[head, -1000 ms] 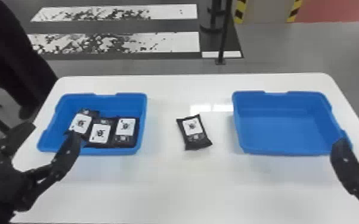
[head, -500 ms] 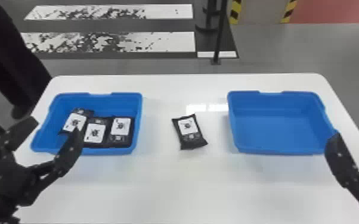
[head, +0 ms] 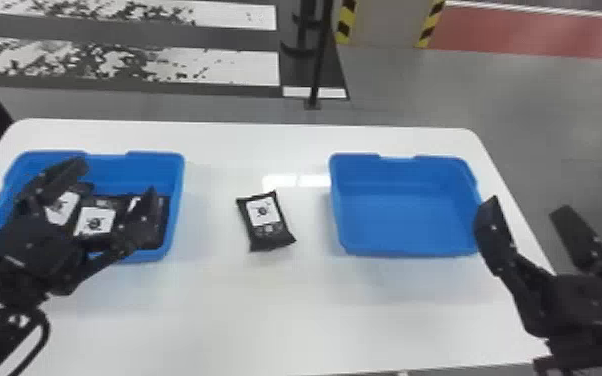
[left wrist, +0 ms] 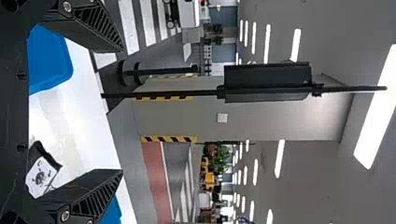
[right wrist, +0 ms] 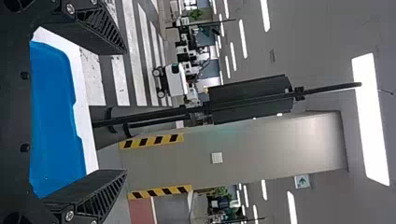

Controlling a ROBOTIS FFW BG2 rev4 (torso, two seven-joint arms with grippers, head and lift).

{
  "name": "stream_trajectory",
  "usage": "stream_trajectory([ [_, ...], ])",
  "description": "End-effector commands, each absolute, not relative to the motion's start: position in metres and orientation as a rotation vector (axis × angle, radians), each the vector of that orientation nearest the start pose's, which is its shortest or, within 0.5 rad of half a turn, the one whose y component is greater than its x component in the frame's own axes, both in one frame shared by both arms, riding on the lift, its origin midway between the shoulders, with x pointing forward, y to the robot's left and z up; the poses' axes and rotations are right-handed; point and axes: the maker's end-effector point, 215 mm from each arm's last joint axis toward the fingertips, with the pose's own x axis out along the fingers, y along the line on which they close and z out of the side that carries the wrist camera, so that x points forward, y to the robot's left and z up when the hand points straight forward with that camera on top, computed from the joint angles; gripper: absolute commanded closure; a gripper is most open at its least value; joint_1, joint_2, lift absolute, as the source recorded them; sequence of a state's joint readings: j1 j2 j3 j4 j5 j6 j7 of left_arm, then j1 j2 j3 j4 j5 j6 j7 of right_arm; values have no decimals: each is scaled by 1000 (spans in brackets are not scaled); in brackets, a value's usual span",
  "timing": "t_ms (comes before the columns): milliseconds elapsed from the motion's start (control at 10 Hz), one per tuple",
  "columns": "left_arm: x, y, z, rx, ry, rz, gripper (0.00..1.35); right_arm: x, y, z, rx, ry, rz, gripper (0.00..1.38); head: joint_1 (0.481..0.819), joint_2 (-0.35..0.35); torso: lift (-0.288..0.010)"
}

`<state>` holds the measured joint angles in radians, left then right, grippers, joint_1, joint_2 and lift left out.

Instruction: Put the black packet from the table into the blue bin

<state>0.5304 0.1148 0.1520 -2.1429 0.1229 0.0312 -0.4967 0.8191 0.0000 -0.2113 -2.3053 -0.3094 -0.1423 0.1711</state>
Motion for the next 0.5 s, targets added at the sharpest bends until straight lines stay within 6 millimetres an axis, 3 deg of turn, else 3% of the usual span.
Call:
stream_trajectory([
  [0, 433, 205, -325, 115, 53, -432, 94, 358, -300, -264, 145, -110, -3, 102, 695, -132, -110],
  [200, 448, 186, -355, 190, 114, -488, 98, 358, -301, -266, 151, -109, -4, 102, 695, -142, -110],
  [400, 457, 143, -383, 214, 164, -584, 98, 359, -299, -269, 153, -107, 0, 102, 695, -174, -110],
])
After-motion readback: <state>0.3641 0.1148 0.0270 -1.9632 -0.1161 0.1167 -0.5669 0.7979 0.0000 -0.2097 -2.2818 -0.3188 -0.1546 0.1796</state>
